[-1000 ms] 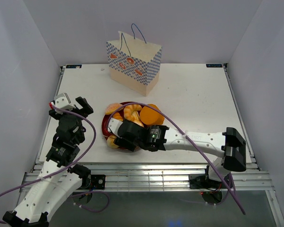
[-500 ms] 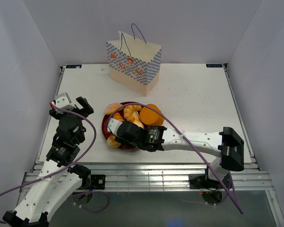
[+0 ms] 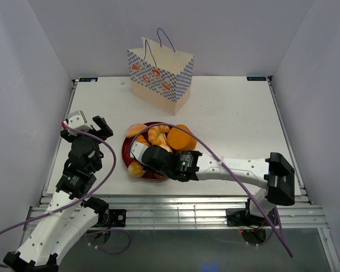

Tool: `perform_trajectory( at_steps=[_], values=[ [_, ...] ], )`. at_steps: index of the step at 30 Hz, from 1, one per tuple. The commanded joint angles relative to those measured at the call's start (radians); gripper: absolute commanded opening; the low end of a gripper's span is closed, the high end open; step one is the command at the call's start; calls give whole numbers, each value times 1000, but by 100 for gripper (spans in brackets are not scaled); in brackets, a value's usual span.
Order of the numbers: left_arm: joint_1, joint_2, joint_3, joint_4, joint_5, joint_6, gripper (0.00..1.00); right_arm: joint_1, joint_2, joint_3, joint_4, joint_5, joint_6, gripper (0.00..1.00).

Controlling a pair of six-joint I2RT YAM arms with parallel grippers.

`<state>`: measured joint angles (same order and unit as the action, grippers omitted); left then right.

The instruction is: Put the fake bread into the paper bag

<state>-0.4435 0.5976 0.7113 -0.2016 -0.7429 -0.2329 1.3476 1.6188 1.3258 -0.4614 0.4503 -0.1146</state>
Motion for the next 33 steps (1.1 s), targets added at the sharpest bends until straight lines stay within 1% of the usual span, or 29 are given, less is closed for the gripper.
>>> perform_trajectory(
  at_steps=[1,3,4,9,15,18,22,24,28,30,33],
  values=[
    [-4,2,-6,11,17,9,97,-5,-77,6,41,7,-2,19],
    [-4,4,-6,13,17,7,97,-7,-102,7,43,2,3,13],
    [-4,4,-7,11,17,7,97,-7,-118,7,43,-1,4,8],
    [-4,4,-7,13,19,7,96,-21,-175,-5,66,-24,26,8],
    [-4,5,-7,11,17,7,96,-73,-267,-63,133,-93,62,8],
    [-4,5,-7,11,17,7,96,-122,-332,-114,205,-160,95,8],
    [-4,5,-7,11,19,6,96,-214,-410,-146,240,-214,150,8],
    [-4,5,-7,10,25,4,96,-246,-436,-163,262,-202,185,8],
    [-4,1,-4,10,30,4,96,-372,-534,-207,325,-208,233,8],
    [-4,-1,-6,11,34,1,96,-406,-563,-220,336,-170,236,8],
    [-4,-1,-7,11,40,1,96,-520,-615,-231,349,-167,250,8]
  ],
)
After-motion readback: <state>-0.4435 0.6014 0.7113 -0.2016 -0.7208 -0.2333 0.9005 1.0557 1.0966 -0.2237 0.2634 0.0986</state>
